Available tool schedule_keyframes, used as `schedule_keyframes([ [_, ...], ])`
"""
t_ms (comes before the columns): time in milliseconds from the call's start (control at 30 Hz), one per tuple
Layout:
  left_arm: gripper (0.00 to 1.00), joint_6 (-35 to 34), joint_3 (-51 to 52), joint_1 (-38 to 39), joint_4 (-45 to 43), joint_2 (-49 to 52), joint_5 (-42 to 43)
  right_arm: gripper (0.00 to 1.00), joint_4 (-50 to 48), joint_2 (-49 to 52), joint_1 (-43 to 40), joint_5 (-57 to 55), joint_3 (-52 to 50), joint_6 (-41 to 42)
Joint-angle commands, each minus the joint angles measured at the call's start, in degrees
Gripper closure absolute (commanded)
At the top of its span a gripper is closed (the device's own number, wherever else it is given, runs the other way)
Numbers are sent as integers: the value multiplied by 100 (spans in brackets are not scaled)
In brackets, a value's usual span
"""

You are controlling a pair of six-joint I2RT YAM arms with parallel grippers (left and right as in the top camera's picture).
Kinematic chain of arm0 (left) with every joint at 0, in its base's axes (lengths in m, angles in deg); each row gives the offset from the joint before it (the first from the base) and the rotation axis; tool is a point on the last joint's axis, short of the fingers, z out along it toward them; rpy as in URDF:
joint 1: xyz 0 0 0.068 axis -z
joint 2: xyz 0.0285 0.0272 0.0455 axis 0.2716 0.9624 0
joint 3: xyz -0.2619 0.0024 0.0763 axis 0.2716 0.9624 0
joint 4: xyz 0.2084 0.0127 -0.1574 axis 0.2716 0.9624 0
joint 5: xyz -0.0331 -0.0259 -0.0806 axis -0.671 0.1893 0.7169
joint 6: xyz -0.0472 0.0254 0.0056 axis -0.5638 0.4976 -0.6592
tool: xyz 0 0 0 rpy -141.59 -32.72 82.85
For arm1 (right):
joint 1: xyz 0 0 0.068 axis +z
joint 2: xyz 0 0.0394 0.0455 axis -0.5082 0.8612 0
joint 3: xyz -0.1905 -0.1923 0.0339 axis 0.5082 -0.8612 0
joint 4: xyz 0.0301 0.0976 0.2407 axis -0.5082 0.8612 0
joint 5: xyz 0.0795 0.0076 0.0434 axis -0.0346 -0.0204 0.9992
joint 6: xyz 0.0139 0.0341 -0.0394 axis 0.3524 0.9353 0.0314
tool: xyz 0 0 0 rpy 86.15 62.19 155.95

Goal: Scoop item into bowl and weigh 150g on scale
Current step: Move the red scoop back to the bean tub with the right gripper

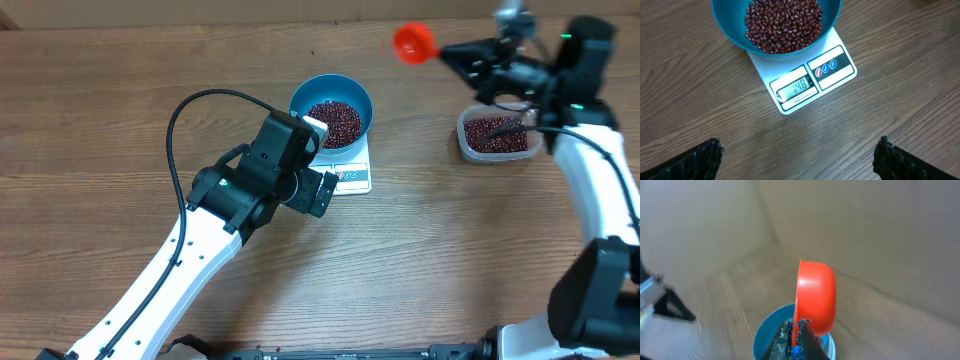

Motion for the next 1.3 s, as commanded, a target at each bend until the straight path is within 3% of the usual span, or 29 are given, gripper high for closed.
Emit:
schedule_keyframes([
  [0,0,127,-70,11,2,46,26,96,385,-269,-442,-278,33,1121],
  [100,1,127,-70,11,2,46,26,96,1213,-350,-782,-863,33,1119],
  [233,1,127,-70,11,2,46,26,96,2540,-369,-1088,-2441,33,1045],
  [333,1,127,-70,11,2,46,26,96,3158,-372,-1126,-3021,33,494],
  [633,1,127,-70,11,2,46,26,96,3952,-369,-1064,-4944,33,144],
  [900,1,127,-70,11,2,46,26,96,4218,-328,-1027,-5200,26,-431],
  [1267,0,127,-70,11,2,46,26,96,4122,-214,-660,-5202,24,-452],
])
